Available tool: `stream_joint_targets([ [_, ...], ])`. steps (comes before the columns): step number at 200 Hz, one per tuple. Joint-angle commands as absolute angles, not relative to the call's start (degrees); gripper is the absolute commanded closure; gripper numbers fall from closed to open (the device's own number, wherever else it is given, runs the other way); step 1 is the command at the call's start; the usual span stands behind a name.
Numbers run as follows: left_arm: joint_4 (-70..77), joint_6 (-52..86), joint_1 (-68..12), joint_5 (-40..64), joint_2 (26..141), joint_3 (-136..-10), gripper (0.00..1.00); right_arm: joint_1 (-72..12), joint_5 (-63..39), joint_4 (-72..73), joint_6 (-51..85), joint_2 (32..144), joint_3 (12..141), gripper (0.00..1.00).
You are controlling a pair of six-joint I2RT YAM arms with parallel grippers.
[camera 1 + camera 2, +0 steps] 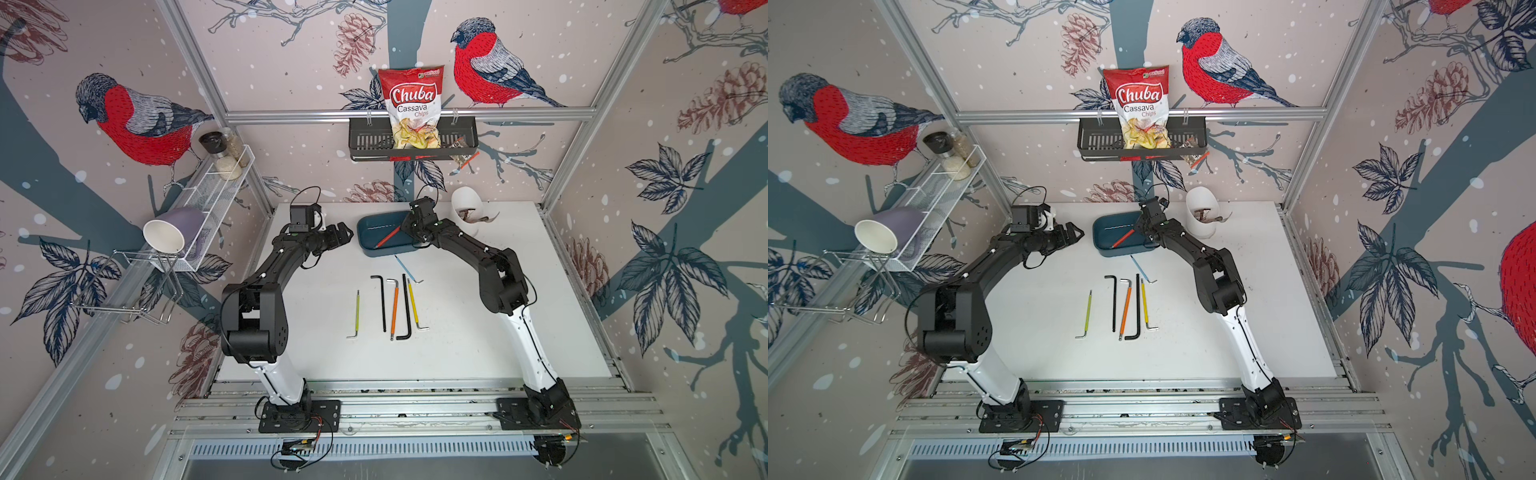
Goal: Put the hex key on the desktop into the storage box
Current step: Adjust the Allen key in the storage box.
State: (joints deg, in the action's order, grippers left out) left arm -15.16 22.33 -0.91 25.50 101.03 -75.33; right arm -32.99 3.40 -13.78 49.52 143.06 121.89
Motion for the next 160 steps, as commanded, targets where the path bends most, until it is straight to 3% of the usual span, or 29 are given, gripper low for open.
stream_joint_targets([
  [1, -11.9, 24.2, -1.5, 27.5, 103.8, -78.0, 0.05, -33.1, 6.0, -9.5, 49.9, 144.7, 121.6, 0.45],
  [38, -10.2, 25.0, -4.2, 26.3, 108.8, -83.3, 0.05, -33.0, 7.0, -5.3, 50.4, 146.7, 122.0, 0.46],
  [82, -9.2, 25.5, -6.8, 26.4, 115.3, -86.9, 0.05, -33.0, 7.2, -4.6, 50.0, 146.6, 121.4, 0.57],
  [160, -8.1, 26.0, -7.1, 26.3, 116.2, -87.3, 0.05, -33.4, 8.3, -1.9, 48.2, 140.3, 117.4, 0.92],
])
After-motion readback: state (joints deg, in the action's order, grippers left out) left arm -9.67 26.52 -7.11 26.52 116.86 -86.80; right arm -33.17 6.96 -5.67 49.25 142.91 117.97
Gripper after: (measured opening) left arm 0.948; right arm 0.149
